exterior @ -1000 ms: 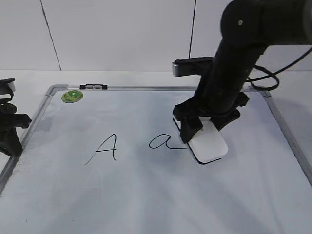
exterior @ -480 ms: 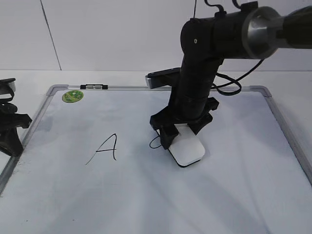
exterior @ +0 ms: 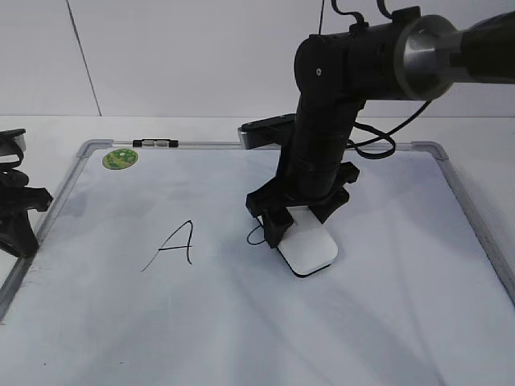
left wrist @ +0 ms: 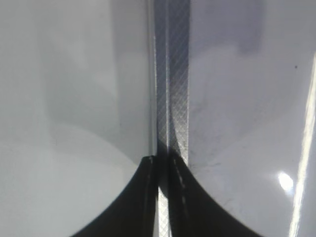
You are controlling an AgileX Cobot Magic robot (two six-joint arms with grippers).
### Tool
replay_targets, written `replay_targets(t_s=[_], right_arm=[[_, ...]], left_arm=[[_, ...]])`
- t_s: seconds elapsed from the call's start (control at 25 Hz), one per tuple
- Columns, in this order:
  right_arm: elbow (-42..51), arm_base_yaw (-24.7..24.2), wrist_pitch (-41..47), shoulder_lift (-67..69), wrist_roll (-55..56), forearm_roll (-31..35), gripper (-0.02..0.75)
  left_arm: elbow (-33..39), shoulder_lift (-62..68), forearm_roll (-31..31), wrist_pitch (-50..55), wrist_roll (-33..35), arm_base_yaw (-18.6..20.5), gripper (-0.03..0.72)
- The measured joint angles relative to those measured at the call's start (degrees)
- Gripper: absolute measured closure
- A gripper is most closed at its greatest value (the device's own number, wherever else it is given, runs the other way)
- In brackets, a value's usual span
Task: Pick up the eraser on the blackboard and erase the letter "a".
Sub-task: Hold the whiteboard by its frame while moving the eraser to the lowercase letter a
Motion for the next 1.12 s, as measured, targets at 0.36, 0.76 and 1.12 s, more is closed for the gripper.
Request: replay_targets(t_s=[0.36,0.76,1.12], right_arm=[[0.0,3.88,-0.22,0.0,0.04,-0.32,0.167],[0.0,8.71,-0.33,0.0,3.98,-5.35,0.168],[-0.25,4.98,0.0,0.0,9.36,-14.68,0.168]], left_arm=[[0.0,0.0,0.0,0.0,0.0,0.0,0.657],[0.0,0.0,-0.02,0.0,0.0,0.0,0.657],[0.0,0.0,-0.12,-0.1,0.0,0.0,0.657]])
